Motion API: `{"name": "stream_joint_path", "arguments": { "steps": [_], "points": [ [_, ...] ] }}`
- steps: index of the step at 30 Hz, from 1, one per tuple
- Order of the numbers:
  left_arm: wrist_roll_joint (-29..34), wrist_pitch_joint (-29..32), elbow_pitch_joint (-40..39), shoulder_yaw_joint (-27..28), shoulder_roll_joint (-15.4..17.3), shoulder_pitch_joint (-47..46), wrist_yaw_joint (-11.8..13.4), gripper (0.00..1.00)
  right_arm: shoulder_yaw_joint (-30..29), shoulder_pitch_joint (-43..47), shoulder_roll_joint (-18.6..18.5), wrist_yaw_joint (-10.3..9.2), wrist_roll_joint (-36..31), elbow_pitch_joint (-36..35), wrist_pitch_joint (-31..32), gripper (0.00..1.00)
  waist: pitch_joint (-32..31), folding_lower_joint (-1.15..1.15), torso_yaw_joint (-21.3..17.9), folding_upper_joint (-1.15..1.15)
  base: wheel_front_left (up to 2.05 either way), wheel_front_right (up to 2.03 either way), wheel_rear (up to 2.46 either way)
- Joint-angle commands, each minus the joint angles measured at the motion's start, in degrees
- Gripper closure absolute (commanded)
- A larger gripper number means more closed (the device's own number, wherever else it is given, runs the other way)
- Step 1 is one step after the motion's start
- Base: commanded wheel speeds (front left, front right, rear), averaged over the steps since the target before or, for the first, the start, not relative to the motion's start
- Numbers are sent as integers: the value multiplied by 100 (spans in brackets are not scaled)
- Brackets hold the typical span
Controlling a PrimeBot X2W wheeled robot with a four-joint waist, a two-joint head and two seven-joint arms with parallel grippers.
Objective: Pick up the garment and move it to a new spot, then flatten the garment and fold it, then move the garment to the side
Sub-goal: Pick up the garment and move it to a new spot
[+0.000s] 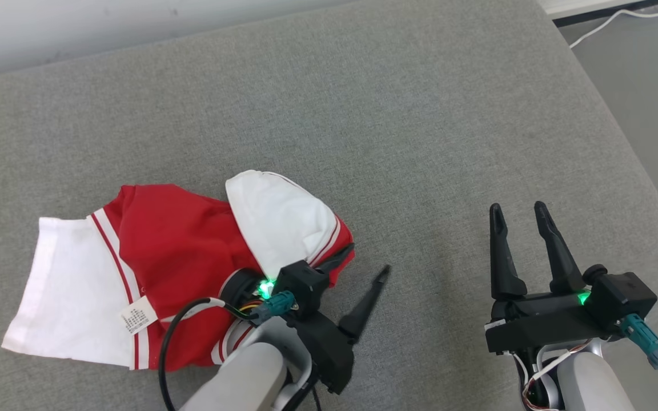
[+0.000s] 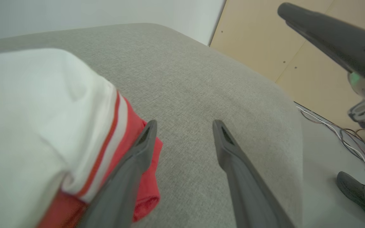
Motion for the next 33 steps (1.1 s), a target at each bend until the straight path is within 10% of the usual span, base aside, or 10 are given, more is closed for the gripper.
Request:
{"name": "stream_joint_path", "arguments": {
  "steps": [1,11,22,33],
  "points": [
    [-88,-76,-43,-89,20,-48,3,0,-22,50,16,2,-40,3,-23,0,-89,-1,58,0,0,0,0],
    [-541,-734,-878,-8,96,103,536,0,-150,250,-137,2,-206,-43,-25,0,-634,-1,608,0,0,0,0],
    [-696,-954,-1584,1563,1016,683,1487,0,-117,347,-301,2,-309,-231,177,0,-893,-1,1226,0,0,0,0],
    [-519,-990,-2267,2971,1704,1880,1666,0,45,490,-397,2,-374,-270,343,0,-1136,-1,1519,0,0,0,0]
  ]
}}
